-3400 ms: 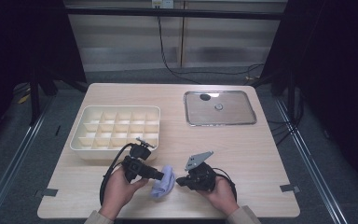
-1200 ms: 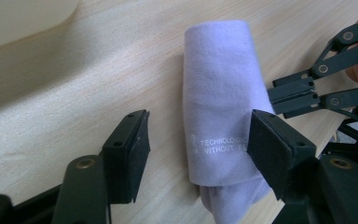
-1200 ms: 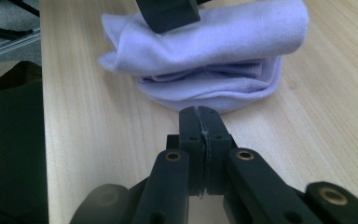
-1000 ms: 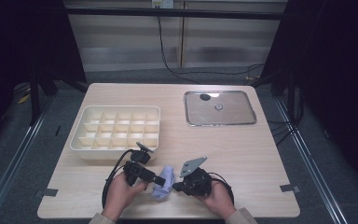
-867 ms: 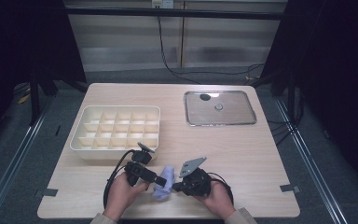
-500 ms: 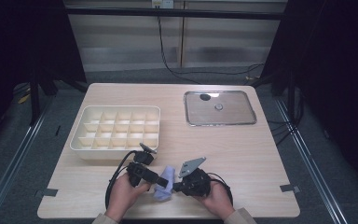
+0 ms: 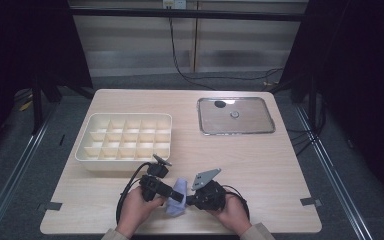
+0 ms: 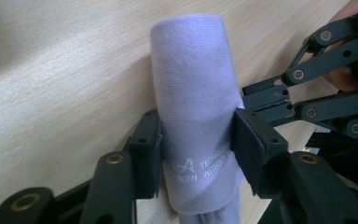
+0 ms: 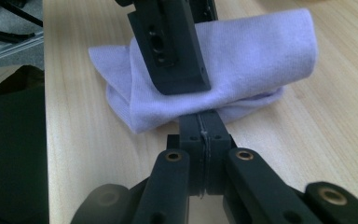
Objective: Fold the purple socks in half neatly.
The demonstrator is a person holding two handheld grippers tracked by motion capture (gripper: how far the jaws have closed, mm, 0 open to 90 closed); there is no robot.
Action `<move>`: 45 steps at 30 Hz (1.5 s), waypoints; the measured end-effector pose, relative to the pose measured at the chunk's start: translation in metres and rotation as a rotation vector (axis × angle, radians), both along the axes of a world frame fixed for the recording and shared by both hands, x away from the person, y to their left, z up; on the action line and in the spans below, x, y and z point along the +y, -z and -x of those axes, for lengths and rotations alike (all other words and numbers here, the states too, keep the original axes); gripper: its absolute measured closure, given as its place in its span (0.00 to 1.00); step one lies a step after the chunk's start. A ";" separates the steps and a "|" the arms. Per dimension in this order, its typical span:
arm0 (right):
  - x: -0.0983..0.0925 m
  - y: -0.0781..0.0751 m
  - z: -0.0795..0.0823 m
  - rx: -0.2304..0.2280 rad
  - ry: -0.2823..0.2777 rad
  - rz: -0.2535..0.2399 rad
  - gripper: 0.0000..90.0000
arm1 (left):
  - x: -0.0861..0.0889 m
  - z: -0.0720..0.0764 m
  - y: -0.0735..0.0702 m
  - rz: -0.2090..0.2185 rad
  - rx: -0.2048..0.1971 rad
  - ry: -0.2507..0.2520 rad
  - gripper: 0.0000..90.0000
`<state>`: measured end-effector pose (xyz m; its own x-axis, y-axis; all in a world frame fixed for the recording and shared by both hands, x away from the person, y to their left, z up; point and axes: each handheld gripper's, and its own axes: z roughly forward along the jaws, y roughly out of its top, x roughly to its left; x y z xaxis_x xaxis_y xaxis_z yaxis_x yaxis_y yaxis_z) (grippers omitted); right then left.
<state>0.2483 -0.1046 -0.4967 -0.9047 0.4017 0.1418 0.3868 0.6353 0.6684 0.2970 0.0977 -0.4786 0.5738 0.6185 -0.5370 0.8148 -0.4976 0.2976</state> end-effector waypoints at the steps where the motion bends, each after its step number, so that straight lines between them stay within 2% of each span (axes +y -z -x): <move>1: 0.000 0.000 0.000 -0.001 0.000 -0.001 0.99 | 0.000 0.000 0.000 0.008 0.006 -0.002 0.62; 4: 0.000 0.000 0.000 -0.004 -0.001 -0.002 0.99 | 0.000 0.000 0.000 0.025 0.013 -0.002 0.70; 8: -0.001 0.000 0.000 -0.007 -0.001 -0.001 0.99 | -0.001 0.001 -0.003 0.011 -0.003 0.004 0.76; 27: 0.000 0.000 0.001 -0.006 -0.001 -0.005 0.97 | 0.002 -0.001 -0.009 0.042 0.001 -0.018 0.78; 31: -0.001 0.000 0.000 -0.006 0.004 -0.017 0.90 | 0.007 -0.003 -0.015 0.050 -0.010 -0.032 0.78; 36: -0.007 -0.004 -0.002 -0.020 0.057 -0.044 0.78 | 0.012 -0.005 -0.022 0.051 -0.024 -0.035 0.78; 41: -0.016 -0.004 -0.007 -0.053 0.121 -0.038 0.56 | 0.018 -0.008 -0.029 0.049 -0.030 -0.035 0.78; 45: -0.022 -0.003 -0.011 -0.049 0.182 -0.039 0.42 | 0.022 -0.010 -0.034 0.035 -0.032 -0.038 0.78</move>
<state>0.2592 -0.1266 -0.4937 -0.8239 0.5544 0.1180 0.4592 0.5307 0.7124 0.3074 0.1199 -0.4444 0.5674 0.6213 -0.5404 0.8227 -0.4552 0.3406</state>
